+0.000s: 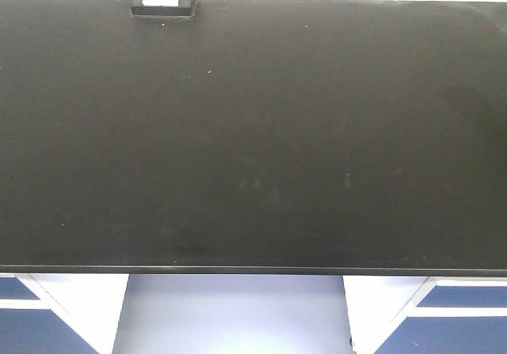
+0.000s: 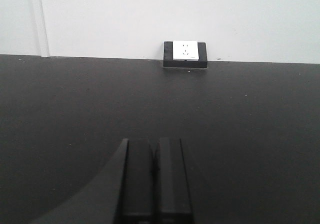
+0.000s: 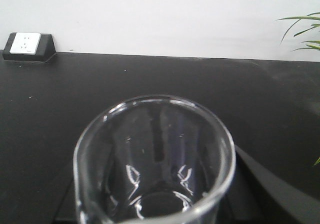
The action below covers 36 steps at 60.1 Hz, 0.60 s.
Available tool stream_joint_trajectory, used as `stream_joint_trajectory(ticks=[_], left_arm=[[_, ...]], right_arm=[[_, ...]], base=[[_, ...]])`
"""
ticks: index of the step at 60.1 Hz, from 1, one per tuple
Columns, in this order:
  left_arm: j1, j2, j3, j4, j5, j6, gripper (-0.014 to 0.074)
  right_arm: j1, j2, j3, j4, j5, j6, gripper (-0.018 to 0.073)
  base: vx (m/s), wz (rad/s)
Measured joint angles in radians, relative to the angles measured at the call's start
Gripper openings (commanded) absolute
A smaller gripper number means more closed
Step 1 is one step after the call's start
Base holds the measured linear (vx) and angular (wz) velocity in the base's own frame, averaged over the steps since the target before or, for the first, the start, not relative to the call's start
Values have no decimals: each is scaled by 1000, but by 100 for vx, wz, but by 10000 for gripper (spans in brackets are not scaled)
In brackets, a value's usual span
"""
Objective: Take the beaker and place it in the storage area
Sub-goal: 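Lower the held beaker onto the bench top with the right gripper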
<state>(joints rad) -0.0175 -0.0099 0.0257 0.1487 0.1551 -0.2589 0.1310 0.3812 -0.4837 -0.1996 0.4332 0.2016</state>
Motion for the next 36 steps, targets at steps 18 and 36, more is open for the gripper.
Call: stream_joint_trajectory(ticks=[18,36], left_arm=[[0,0,0,0,0,0,-8],[0,0,0,0,0,0,-8]], right_arm=[[0,0,3,0,0,0,-3],[0,118,7,-55,-206,0,-3]], base=[[0,0],[0,0]])
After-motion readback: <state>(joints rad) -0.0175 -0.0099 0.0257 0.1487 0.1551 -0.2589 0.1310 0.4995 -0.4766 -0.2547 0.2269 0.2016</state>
